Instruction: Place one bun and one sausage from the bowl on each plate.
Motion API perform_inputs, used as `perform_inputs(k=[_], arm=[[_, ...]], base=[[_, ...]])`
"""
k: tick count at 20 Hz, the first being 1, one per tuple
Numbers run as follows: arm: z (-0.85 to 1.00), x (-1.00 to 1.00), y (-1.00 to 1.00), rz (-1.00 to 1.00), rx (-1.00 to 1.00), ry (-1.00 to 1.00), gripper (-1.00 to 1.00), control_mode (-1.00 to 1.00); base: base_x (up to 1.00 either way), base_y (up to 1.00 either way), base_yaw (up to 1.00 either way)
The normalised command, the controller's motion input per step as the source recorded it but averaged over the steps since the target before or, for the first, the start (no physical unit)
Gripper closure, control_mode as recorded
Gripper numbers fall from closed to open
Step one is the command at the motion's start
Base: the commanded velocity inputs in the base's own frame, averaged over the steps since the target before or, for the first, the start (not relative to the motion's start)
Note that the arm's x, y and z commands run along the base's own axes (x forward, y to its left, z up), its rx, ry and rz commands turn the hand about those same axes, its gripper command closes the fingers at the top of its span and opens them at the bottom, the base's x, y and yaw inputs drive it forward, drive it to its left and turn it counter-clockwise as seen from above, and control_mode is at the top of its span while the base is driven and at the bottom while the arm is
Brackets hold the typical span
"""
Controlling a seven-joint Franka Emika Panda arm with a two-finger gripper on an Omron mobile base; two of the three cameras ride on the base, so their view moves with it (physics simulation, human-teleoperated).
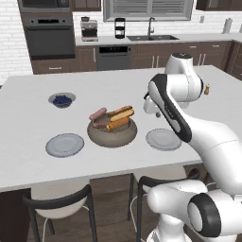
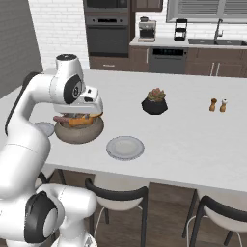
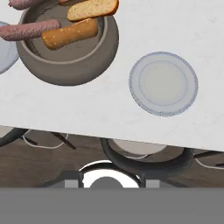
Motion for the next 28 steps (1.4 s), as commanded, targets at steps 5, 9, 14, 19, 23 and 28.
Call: perform_inputs(k=[5, 9, 14, 19, 23, 28], arm=[[0.00, 0.00, 0.21, -0.10, 0.00, -0.08, -1.00, -1.00], [0.00, -0.03, 0.35, -0.13, 0.04, -0.03, -1.00, -1.00], [-0.05, -0.03, 0.48, -0.24, 0.09, 0.00, -1.00, -1.00], [-0.40, 0.08, 0.70, -0.28, 0.00, 0.00, -1.00, -1.00], [-0.46, 0.48, 0.34, -0.34, -0.02, 0.01, -1.00, -1.00], [-0.19, 0.70, 0.10, -0.31, 0.00, 0.01, -1.00, -1.00]], base=[[0.00, 0.00, 0.00], [0.00, 0.00, 0.00], [0.00, 0.00, 0.00], [0.00, 0.00, 0.00], [0.00, 0.00, 0.00], [0.00, 0.00, 0.00]])
